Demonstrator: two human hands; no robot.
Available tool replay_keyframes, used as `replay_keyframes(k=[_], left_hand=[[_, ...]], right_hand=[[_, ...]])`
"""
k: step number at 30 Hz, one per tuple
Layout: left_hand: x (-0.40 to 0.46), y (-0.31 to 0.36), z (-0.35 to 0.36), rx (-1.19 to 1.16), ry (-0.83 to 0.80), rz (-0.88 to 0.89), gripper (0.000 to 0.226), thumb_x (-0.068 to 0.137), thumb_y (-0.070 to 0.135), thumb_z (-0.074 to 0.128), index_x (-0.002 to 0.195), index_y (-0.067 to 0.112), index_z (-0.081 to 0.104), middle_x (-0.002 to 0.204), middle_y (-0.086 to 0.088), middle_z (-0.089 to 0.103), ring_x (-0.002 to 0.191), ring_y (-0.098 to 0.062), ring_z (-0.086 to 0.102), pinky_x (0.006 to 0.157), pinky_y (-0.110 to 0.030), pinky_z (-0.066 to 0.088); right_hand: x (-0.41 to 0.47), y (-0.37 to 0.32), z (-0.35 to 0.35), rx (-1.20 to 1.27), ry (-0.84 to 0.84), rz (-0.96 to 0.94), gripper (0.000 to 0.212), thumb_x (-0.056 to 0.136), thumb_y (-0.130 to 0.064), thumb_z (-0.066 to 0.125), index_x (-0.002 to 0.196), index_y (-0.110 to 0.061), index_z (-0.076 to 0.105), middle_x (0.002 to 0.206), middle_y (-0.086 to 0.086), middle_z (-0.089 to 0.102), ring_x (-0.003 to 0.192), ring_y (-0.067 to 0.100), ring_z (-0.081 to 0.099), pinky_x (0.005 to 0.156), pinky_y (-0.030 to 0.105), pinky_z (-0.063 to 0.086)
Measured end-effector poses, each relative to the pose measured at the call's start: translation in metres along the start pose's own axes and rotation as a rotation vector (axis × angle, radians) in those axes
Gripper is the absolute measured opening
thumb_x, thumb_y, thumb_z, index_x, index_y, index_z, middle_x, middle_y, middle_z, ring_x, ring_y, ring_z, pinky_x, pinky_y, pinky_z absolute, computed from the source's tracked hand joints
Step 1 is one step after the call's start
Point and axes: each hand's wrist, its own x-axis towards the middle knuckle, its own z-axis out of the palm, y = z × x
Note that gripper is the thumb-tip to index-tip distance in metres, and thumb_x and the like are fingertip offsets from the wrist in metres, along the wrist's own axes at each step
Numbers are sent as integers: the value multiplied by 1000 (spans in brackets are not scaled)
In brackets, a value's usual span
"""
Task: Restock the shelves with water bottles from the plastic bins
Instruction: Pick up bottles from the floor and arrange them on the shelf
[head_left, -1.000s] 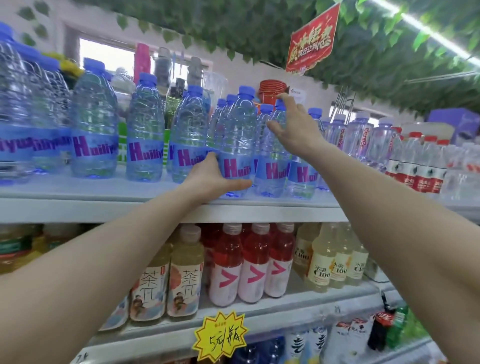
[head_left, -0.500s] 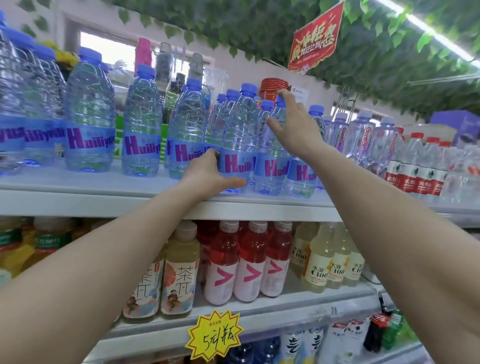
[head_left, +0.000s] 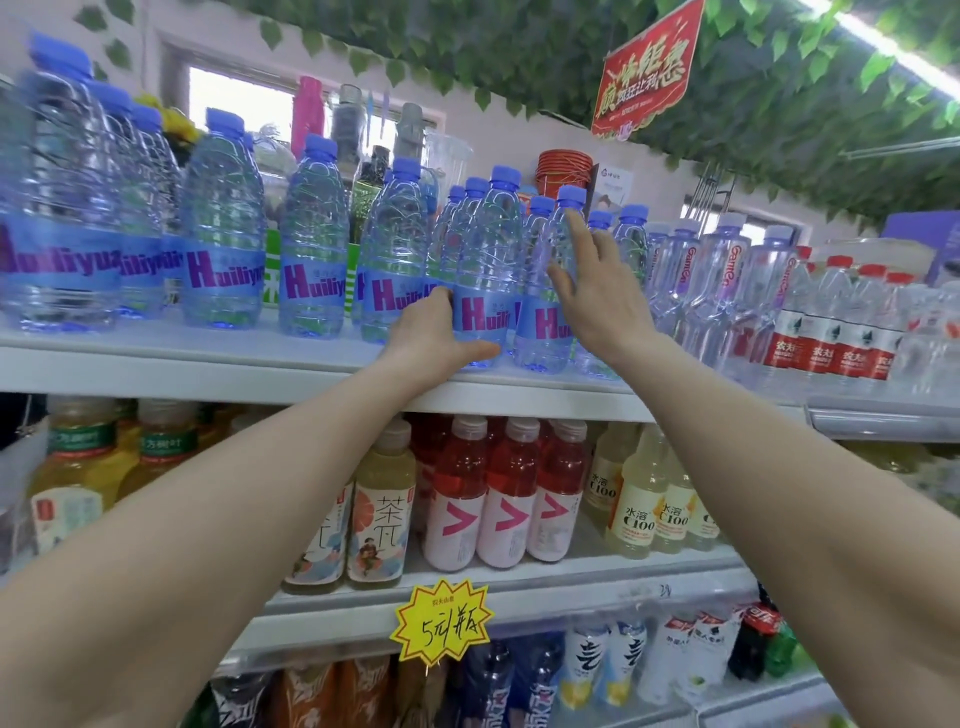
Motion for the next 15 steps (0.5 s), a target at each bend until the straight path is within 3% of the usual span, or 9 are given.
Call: replay_keyframes(k=[2,6,9,15], left_hand=[[-5,3,-1,45,58,30,78,71,48,80,131,12,44,122,-3,57,112,-23,56,96,-39,46],[-28,15,0,158,162,96,88,82,38,74,149,9,25,146,-11,36,133,-28,39,109,-39,34],[-60,24,7,222,195,214,72,88,29,68,146,8,33,144,-11,38,133,-28,37,110,-39,34],[-145,17,40,251,141,386,48,86,16,65,131,6,53,128,-15,53,117,-33,51,101,-36,36]], right_hand=[[-17,4,-6,-28,-1,-15,62,103,-37,40,156,-30,10,154,15,27,131,38,43,97,50,45],[-59,13,-22,-81,-41,-63,58,103,-39,40,154,-26,16,148,14,34,126,34,45,94,47,47],[-95,18,-31,-101,-85,-56,56,103,-39,39,154,-25,18,148,12,34,128,34,45,91,47,49],[-189,18,-19,-57,-168,-62,57,100,-35,45,151,-18,27,143,14,41,126,35,43,96,47,44]])
